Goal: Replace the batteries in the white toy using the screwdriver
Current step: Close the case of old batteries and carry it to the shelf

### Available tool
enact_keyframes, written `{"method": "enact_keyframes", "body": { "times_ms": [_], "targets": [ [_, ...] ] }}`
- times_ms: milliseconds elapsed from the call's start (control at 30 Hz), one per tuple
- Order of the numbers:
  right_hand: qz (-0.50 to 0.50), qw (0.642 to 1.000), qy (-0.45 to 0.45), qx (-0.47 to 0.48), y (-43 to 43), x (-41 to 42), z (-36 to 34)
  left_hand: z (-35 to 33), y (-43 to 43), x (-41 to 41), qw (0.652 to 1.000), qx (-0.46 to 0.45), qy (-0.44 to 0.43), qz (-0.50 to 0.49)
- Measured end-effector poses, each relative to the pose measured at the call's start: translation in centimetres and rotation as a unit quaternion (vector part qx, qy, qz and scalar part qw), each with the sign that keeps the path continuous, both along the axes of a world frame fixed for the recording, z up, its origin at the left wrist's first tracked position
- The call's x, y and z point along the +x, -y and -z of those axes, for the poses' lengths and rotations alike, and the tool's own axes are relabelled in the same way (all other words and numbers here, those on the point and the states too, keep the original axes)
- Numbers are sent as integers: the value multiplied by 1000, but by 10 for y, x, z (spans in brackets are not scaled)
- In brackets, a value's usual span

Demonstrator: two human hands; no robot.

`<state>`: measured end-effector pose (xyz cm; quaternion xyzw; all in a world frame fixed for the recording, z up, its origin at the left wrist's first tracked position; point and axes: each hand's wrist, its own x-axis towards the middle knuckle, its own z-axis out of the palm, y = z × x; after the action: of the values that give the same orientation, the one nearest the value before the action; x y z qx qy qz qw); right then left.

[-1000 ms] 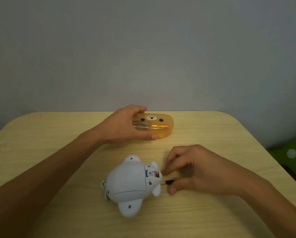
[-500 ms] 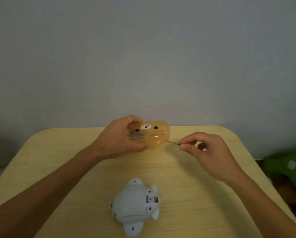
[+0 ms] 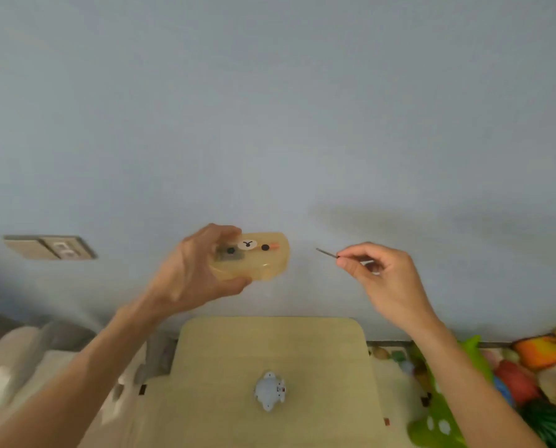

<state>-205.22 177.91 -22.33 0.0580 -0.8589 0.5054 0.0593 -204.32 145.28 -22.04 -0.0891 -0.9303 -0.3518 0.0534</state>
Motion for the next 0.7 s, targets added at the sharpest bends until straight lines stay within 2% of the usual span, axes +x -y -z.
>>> {"method": "enact_keyframes", "body": {
  "times_ms": [133, 267, 467, 700],
  "targets": [
    [-13, 1000, -21, -9, 10, 26, -124, -131, 18, 37, 1000, -3, -19, -16],
    [-46, 998, -50, -10, 19, 37, -185, -194, 22, 64, 999, -3, -42, -24],
    [-128, 988, -84, -23, 39, 48, -234, -237, 22, 118, 993, -11, -83, -78],
    [-270, 957, -97, -37, 114, 70, -258, -250, 61, 231, 966, -15, -106, -236]
  ]
}}
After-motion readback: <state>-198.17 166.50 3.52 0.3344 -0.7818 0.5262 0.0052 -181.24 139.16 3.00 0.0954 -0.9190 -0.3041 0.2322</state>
